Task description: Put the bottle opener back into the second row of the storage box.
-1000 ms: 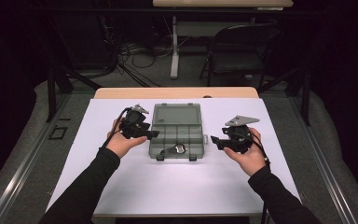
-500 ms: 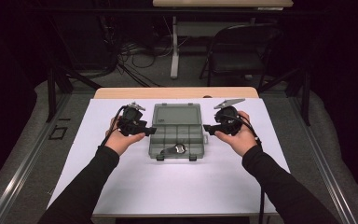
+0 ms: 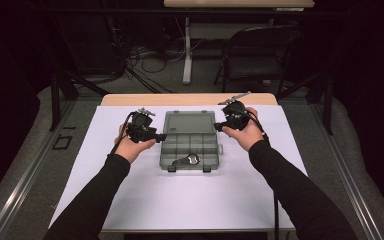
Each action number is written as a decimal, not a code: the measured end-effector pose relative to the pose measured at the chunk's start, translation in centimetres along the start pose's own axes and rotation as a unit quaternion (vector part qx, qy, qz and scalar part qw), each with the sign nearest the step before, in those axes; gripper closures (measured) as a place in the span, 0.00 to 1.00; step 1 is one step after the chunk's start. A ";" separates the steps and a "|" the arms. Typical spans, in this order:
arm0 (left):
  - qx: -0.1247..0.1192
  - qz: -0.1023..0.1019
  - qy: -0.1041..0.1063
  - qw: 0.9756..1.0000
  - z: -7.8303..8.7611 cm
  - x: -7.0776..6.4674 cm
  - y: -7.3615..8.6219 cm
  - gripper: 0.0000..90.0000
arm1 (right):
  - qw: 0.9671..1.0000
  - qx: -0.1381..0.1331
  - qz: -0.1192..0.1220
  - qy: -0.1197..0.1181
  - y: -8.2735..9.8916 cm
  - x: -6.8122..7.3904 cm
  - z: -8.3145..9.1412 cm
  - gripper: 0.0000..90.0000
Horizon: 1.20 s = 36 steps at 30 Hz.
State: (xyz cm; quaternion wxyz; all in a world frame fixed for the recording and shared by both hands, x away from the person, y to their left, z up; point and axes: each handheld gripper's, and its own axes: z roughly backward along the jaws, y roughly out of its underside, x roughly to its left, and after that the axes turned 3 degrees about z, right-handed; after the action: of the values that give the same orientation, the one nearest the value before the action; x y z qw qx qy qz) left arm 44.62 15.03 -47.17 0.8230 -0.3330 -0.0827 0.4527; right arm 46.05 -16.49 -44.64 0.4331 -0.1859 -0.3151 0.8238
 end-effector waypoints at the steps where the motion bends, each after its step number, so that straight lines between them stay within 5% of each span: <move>1: 0.001 -0.001 -0.001 1.000 -0.1 0.0 0.0 0.51 | 1.000 0.000 -0.003 0.000 -0.3 0.0 -0.2 0.47; 22: 0.012 0.015 -0.017 1.000 -1.6 0.9 -0.3 0.53 | 0.999 0.026 -0.028 0.025 -2.6 -0.1 -4.6 0.46; 36: 0.030 0.023 -0.017 0.999 -2.9 1.2 -0.2 0.53 | 0.997 0.056 -0.045 0.022 -2.1 -0.3 -7.8 0.45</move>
State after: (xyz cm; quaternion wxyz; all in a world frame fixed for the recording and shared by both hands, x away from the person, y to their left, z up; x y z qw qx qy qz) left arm 46.75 14.57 -49.41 0.8202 -0.3022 -0.0756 0.4798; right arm 51.96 -13.03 -48.92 0.4861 -0.1649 -0.2668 0.8156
